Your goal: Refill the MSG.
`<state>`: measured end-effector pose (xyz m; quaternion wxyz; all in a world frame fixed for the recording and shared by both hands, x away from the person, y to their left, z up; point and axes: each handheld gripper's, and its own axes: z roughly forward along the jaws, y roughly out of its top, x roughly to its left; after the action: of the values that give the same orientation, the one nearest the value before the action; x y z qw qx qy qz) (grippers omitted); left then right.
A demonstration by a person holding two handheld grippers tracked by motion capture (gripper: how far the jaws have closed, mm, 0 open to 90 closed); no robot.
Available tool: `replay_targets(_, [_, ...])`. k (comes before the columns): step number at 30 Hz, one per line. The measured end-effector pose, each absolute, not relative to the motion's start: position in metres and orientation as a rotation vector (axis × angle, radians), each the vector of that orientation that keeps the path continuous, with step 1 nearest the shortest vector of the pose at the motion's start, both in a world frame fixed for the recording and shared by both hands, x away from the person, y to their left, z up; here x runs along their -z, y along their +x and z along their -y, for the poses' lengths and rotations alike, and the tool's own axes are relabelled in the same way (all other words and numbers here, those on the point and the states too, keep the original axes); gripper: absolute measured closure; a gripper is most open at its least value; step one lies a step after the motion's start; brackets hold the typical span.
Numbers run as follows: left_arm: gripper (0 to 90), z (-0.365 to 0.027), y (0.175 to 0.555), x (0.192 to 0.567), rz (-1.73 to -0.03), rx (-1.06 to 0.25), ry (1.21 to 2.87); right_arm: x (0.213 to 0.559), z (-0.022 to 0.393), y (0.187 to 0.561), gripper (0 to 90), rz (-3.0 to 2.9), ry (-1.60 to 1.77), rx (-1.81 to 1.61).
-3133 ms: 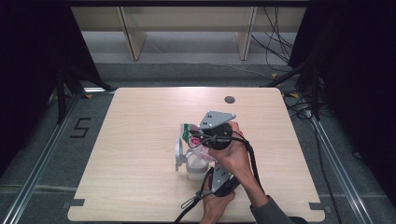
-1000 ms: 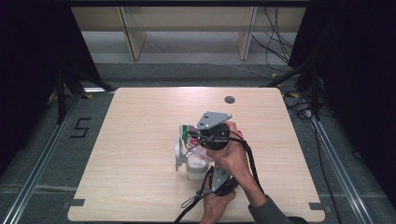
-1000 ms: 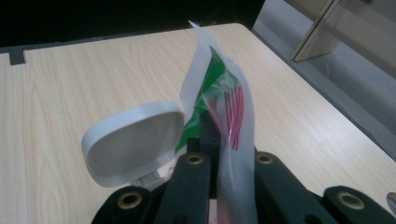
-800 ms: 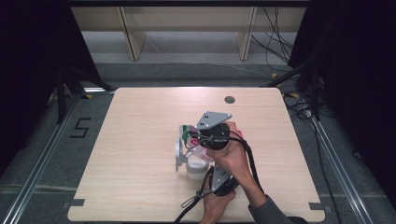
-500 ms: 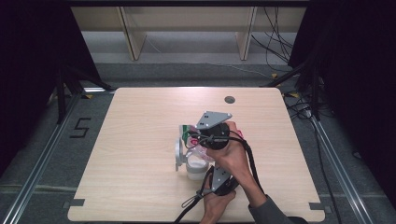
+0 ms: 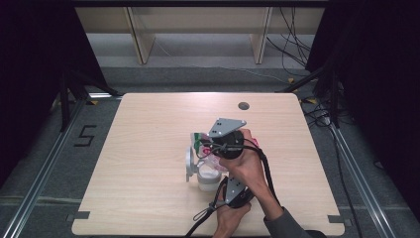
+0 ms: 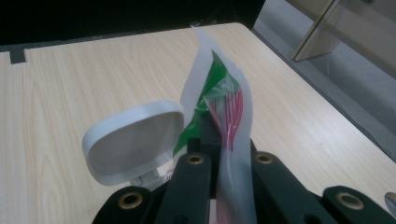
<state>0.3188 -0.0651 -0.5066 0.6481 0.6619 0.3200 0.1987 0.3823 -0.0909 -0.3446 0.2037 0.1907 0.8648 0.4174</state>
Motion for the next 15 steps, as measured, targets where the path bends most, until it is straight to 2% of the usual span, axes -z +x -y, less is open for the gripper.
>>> replay_targets(15, [81.9,0.0673,0.3204,0.5044,-0.729,-0.466,1.499,0.3432,0.0899,0.3802,90.0,-2.403,0.524,-1.156])
